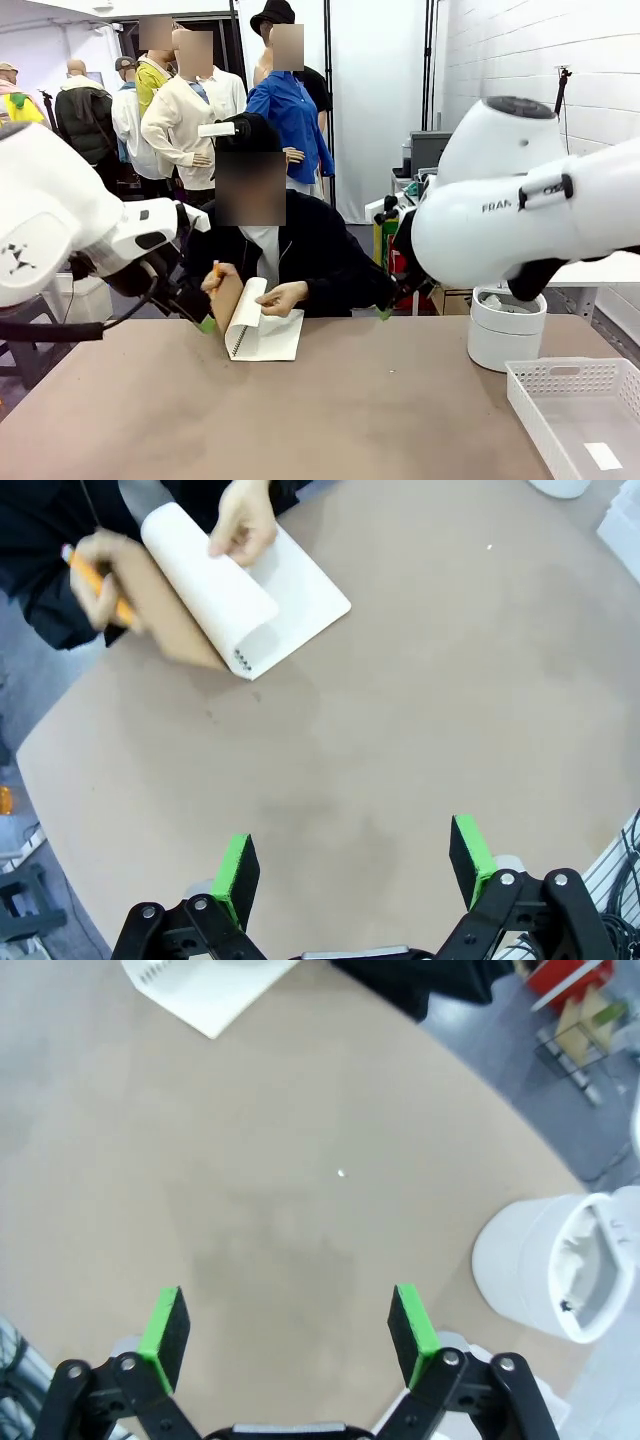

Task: Sort the paper based on its condition.
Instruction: If a person hands you a paper, place it in the Organizing basket , and if it's crumpled, put it in the Trash can.

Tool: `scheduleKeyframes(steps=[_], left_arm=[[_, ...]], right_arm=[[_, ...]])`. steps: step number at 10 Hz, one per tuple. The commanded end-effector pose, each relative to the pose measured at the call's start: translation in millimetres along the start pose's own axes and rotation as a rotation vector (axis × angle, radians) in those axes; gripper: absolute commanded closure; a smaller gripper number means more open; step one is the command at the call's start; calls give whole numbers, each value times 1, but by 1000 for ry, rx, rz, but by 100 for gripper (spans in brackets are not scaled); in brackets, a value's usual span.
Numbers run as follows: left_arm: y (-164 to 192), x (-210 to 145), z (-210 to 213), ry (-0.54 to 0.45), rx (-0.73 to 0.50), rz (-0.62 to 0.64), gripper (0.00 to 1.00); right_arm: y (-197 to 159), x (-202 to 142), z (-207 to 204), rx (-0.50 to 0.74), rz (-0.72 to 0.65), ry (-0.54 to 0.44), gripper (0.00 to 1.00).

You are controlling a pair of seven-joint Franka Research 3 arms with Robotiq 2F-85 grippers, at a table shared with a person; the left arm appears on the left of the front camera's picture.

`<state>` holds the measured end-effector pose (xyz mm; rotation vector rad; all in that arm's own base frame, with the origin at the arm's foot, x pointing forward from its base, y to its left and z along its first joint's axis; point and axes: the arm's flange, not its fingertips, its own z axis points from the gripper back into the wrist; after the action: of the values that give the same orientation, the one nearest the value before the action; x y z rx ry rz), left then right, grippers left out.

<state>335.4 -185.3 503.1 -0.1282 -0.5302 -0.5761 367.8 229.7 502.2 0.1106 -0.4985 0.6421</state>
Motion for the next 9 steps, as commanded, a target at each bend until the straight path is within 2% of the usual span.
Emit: scheduleKeyframes(steps=[1,5,9], left_arm=[[2,5,19,-26,-32,-33,0],[2,12,51,-46,-19,-79,0],[6,15,66,-60,-8,-91,0]], right_arm=[[-5,1,22,24,9,-23,0],[-3,-1,65,7,29,-98,0],[-11,1,86,-7,9,-117,0]])
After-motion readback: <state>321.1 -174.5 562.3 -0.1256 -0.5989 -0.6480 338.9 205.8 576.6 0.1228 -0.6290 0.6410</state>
